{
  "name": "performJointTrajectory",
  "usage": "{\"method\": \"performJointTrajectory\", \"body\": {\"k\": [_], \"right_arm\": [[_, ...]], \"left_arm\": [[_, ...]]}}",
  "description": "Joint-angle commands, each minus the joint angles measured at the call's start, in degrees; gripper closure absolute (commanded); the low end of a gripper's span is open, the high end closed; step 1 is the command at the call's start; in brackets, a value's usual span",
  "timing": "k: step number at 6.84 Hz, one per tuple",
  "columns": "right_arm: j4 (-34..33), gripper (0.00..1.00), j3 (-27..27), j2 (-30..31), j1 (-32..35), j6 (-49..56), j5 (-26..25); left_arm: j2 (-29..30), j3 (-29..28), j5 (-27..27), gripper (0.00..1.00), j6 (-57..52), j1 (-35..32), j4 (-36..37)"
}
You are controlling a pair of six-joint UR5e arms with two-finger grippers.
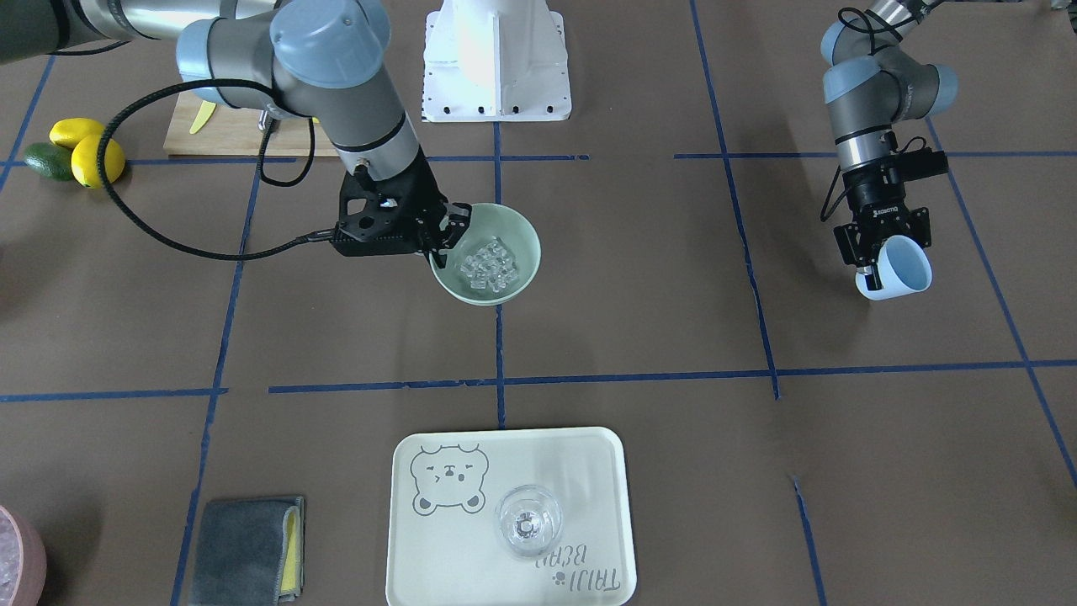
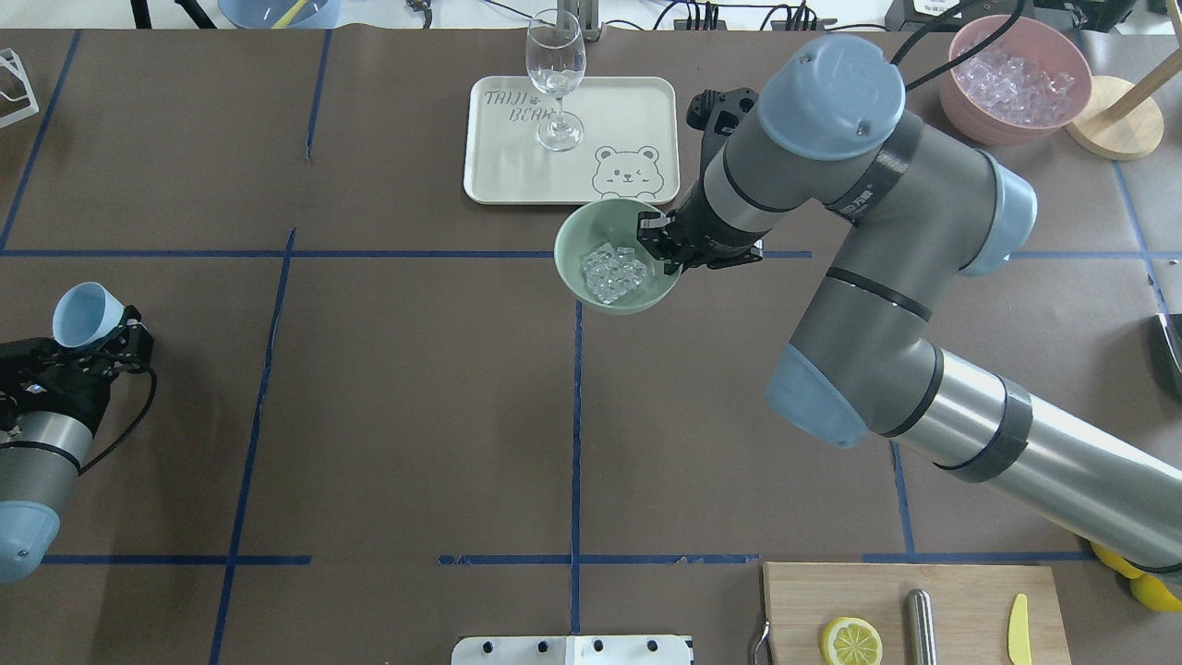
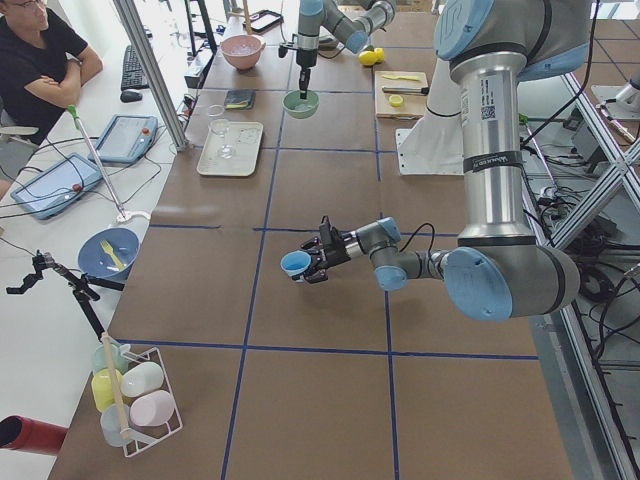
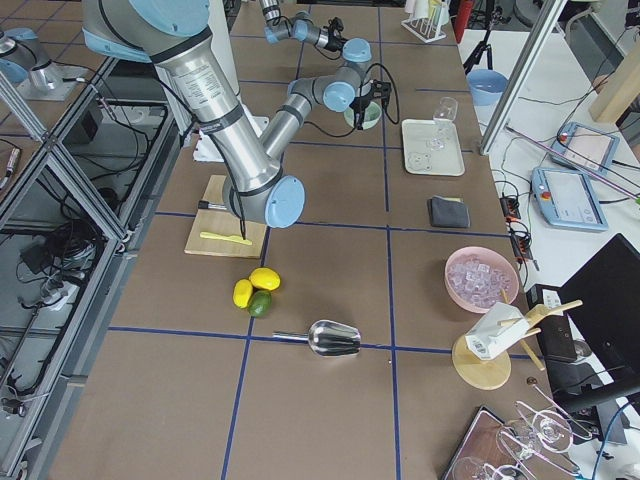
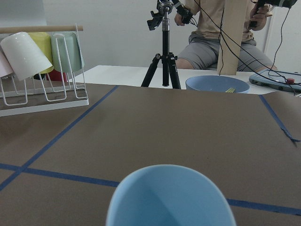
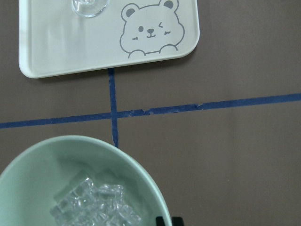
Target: Pour ice into bowl
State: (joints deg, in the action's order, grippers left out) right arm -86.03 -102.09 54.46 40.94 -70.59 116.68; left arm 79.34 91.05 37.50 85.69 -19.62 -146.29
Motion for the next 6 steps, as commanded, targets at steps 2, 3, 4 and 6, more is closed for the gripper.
{"method": "performJointTrajectory", "body": {"k": [2,3,4,6], "right_arm": [[-0.02,1.00,-3.72,4.24,3.53,3.78,2.58],[0.07,1.00,-5.91,7.21,3.62,5.71,2.58],[0.16,1.00,-6.19,8.63,4.14,7.64,2.58],[0.68,1.00,-7.50,12.14,4.50,10.46,2.58]], "left_arm": [[-0.50,-0.17,0.20,0.00,-0.08,0.64,0.75],[-0.67,0.01,0.29,0.00,-0.25,0.64,0.75],[-1.28,0.79,0.38,0.00,-1.82,0.64,0.66],[-7.06,10.68,0.46,0.00,-7.87,0.12,0.66]]}}
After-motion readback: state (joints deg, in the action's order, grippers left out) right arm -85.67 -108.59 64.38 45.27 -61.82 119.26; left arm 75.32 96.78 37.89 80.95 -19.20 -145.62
